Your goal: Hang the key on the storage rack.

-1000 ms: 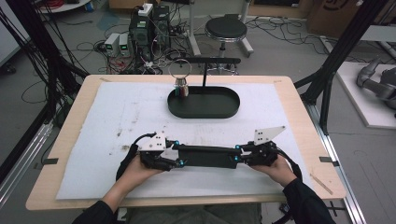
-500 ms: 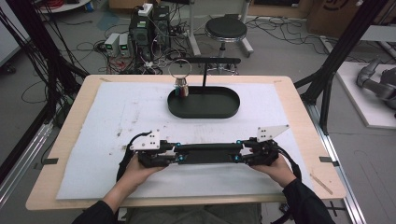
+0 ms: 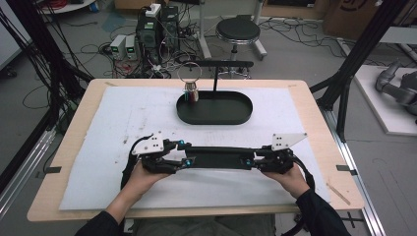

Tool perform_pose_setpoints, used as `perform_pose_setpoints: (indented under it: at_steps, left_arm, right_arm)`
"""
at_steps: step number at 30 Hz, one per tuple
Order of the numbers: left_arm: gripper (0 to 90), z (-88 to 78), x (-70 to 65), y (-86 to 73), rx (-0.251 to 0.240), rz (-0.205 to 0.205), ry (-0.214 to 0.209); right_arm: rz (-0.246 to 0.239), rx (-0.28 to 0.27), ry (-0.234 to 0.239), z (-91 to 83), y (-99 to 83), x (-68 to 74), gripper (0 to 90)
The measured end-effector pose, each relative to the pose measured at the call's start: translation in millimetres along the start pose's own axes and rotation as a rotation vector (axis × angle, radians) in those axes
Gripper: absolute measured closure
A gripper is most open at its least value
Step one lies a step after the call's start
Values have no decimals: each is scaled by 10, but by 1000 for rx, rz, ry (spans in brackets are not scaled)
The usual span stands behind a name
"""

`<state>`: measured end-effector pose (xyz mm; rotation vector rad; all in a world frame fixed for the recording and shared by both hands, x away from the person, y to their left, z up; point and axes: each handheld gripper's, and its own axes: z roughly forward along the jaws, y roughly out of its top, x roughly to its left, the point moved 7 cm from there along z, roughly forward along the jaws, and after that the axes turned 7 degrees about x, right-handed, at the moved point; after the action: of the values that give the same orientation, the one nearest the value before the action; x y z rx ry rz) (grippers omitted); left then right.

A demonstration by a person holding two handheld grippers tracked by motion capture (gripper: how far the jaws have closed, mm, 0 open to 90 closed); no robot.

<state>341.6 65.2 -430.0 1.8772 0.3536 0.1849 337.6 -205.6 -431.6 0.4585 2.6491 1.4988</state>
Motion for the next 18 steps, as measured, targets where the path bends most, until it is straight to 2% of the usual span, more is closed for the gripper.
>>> perform_pose_setpoints:
  at_steps: [4,8,9,12,18]
  left_arm:
    - [386,-79,50,17,0,-12,45]
    - [375,-179,54,59,4,16,92]
    - [371,-221,55,80,3,28,118]
    - [363,-326,52,118,-5,51,170]
    - [330,-494,55,118,-6,51,230]
  right_arm:
    - [18,-31,-52,-69,27,-65,768]
    - [49,-71,-113,-153,77,-165,768]
    - [57,-79,-137,-173,88,-206,768]
    - [97,-80,-201,-221,105,-330,768]
    - [130,-87,-306,-257,196,-568,768]
